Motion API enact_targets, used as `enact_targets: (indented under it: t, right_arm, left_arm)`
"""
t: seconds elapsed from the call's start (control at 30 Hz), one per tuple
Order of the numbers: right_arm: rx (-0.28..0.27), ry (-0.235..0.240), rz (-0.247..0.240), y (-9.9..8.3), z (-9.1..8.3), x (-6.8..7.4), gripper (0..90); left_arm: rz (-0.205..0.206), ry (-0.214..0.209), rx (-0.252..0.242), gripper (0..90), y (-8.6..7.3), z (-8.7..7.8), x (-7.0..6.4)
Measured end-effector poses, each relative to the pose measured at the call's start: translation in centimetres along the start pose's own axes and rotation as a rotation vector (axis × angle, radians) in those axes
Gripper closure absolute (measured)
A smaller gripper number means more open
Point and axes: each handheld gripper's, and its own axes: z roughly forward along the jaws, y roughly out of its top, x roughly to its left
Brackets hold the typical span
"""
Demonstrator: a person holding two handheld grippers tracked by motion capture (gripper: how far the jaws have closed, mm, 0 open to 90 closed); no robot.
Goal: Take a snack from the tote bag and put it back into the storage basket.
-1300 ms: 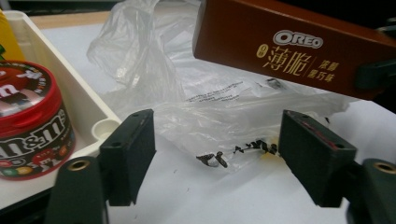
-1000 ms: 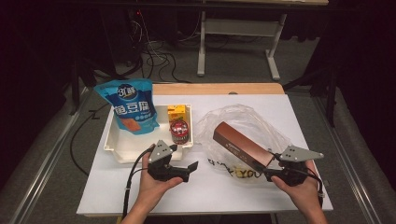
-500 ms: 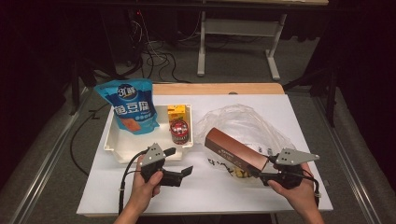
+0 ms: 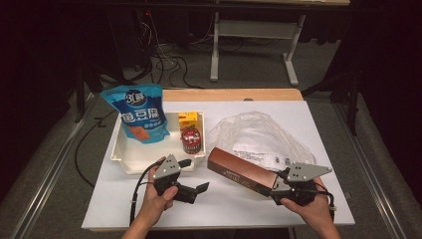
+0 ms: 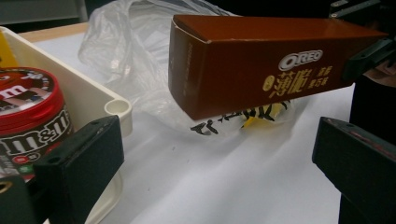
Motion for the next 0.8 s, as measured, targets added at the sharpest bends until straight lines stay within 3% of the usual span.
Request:
enact_targets:
  t: [0.13,0.33,0.5,0.8]
  right_arm:
    - [0.006,0.04,-0.025,0.1,0.5,0.5,44.7]
    - [0.011,0.065,-0.042,0.2,1.0,0.8,44.7]
    - [0.009,0.085,-0.044,0.2,1.0,0.9,44.7]
    - [-0.003,0.114,-0.056,0.1,1.0,0.9,44.7]
  left_arm:
    - [-0.019,-0.03,0.009,3.2,0.0,0.3,0.5]
    - [0.013,-0.091,0.039,4.1,-0.2,0.9,0.8]
    - [0.016,-0.154,0.062,7.0,-0.4,1.3,0.7]
    - [0.001,-0.208,0.095,9.8,-0.3,1.7,0.5]
